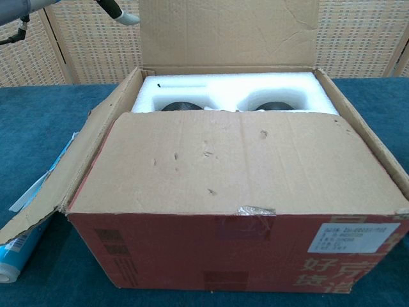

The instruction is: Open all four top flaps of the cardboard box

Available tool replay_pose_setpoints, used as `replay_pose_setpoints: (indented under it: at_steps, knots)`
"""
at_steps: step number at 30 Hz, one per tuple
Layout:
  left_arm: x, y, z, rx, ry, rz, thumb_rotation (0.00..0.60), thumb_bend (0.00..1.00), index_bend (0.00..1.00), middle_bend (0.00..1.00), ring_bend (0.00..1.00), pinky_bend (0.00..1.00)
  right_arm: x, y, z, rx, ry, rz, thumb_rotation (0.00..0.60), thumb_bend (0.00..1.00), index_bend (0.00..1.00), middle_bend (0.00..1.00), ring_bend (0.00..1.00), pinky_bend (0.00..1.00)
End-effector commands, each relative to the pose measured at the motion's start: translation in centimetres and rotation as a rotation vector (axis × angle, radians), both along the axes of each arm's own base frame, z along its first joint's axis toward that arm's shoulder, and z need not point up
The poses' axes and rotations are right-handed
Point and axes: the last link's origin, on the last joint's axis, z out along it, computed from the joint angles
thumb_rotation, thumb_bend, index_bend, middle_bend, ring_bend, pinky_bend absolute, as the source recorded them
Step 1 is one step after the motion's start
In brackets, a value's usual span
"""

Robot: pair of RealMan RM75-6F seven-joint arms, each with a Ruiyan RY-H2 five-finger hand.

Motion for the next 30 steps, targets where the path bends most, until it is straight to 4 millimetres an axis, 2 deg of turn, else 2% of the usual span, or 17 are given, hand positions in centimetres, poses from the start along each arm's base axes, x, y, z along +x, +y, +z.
replay_pose_setpoints:
  at_steps: [1,4,10,12,17,23,26,30]
  knots:
    - [-0.1,0.5,-0.2,0.008,0.000,0.024,0.423,0.26,0.00,0.00,0.00,0.00,-0.1,0.0,0.1,-0.001,0.002,-0.003,0.600,0.71,0.06,0.03,0.00,0.00]
    - [-0.3,0.4,0.2,0.005,-0.032,0.027,0.425,0.26,0.00,0.00,0.00,0.00,-0.1,0.0,0.2,-0.004,0.001,-0.006,0.600,0.71,0.06,0.03,0.00,0.00]
    - [-0.7,-1.8,0.8,-0.144,-0.159,0.030,0.427,0.24,0.00,0.00,0.00,0.00,0.1,-0.1,-0.1,0.005,0.000,0.002,0.600,0.71,0.06,0.03,0.00,0.00]
    - [-0.9,-2.6,1.0,-0.198,-0.207,0.048,0.407,0.22,0.02,0.00,0.00,0.00,0.2,-0.1,-0.2,0.007,0.000,0.004,0.600,0.71,0.06,0.03,0.00,0.00]
    - [-1.2,-4.4,1.4,-0.325,-0.312,0.087,0.282,0.18,0.16,0.00,0.00,0.00,0.3,0.0,-0.3,0.008,0.000,0.005,0.600,0.71,0.06,0.03,0.00,0.00]
    - [-1.8,-6.7,1.4,-0.470,-0.357,0.139,0.206,0.16,0.26,0.00,0.00,0.00,0.4,0.2,-0.3,0.008,-0.003,0.010,0.600,0.72,0.06,0.03,0.00,0.00]
    - [-1.9,-7.6,1.3,-0.505,-0.347,0.144,0.181,0.15,0.31,0.00,0.00,0.00,0.5,0.3,-0.3,0.006,-0.003,0.009,0.600,0.72,0.06,0.03,0.00,0.00]
    - [-1.8,-8.6,0.8,-0.562,-0.353,0.155,0.177,0.15,0.35,0.00,0.00,0.00,0.5,0.4,-0.3,0.006,-0.003,0.008,0.600,0.72,0.06,0.03,0.00,0.00]
